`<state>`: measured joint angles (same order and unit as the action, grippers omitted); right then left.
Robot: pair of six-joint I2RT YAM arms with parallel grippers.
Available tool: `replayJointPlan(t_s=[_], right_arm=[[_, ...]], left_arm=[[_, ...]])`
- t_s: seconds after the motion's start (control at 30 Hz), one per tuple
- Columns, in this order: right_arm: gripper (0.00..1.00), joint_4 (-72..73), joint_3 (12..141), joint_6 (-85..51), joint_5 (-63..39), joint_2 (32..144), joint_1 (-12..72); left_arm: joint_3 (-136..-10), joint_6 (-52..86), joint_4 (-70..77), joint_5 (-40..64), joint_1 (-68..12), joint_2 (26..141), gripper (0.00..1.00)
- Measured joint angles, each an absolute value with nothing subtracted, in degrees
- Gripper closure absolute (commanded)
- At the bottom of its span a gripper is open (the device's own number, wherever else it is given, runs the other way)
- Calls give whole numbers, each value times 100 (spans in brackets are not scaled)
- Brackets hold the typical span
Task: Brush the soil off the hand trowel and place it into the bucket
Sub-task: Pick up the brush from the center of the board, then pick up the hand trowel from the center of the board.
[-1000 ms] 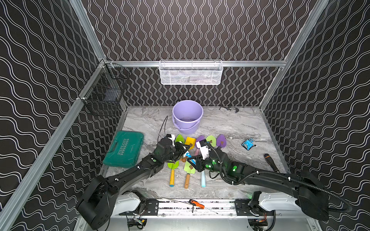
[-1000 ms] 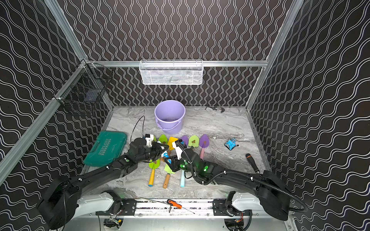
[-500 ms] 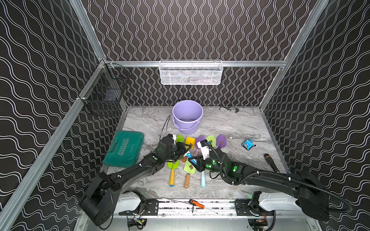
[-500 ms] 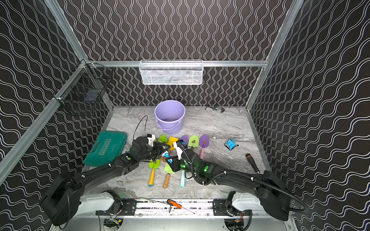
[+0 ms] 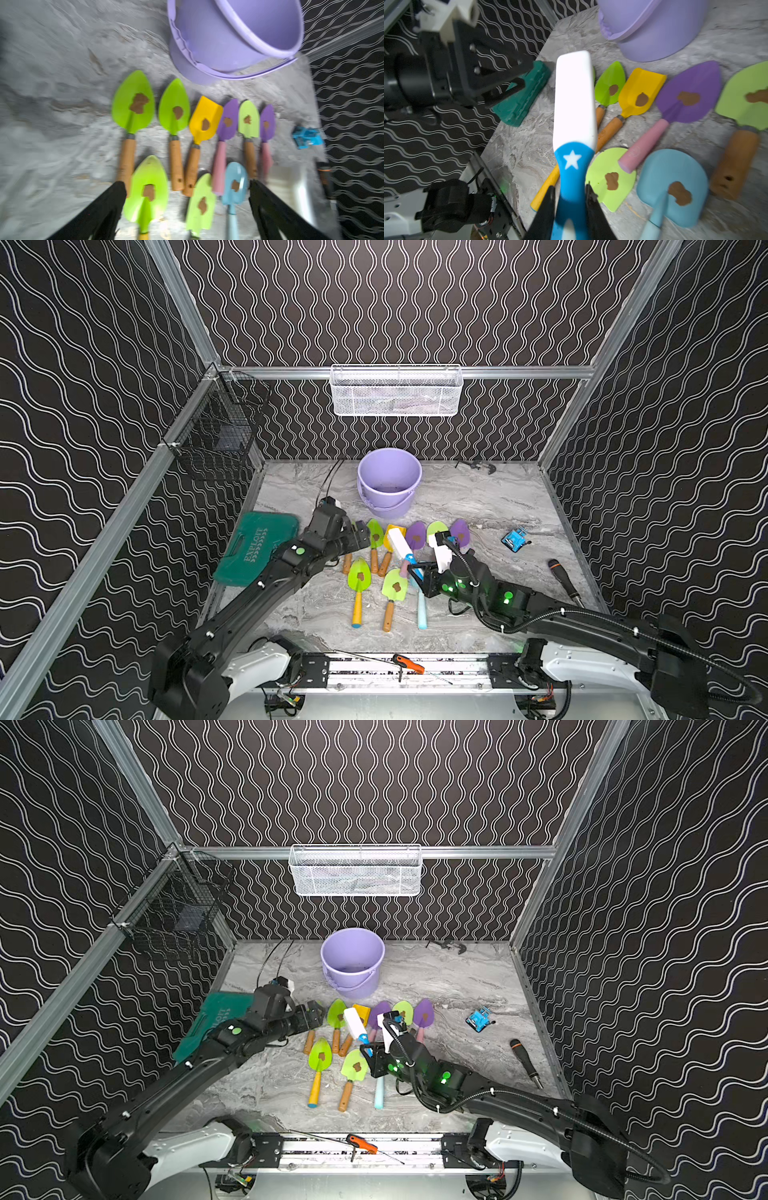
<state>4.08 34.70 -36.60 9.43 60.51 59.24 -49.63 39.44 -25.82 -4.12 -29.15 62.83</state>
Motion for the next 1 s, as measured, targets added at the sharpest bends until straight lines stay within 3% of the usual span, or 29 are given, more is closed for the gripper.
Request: replayJointPlan(t_s=[0.2,0.33,0.37,0.73,1.0], right_arm=[[100,-307,3605,-3662,1350,5992,5924],[100,-432,3647,-3660,1437,6066,5924],[100,-445,3671,-3660,1448,6097,5924],[100,-486,3800,-3485,1376,6272,5669],[100,-242,3684,-3402,1212,6405,5572]], left_arm=[[-4650,3415,-2849,-836,-2906,6261,10],[-4501,3284,-2794,-893,-2853,6528,33],[-4486,3273,-2768,-891,-2823,6619,34],[-4558,3094,-2139,-506,-2401,7870,36],[-4458,3092,-1887,-517,-2366,8154,44]])
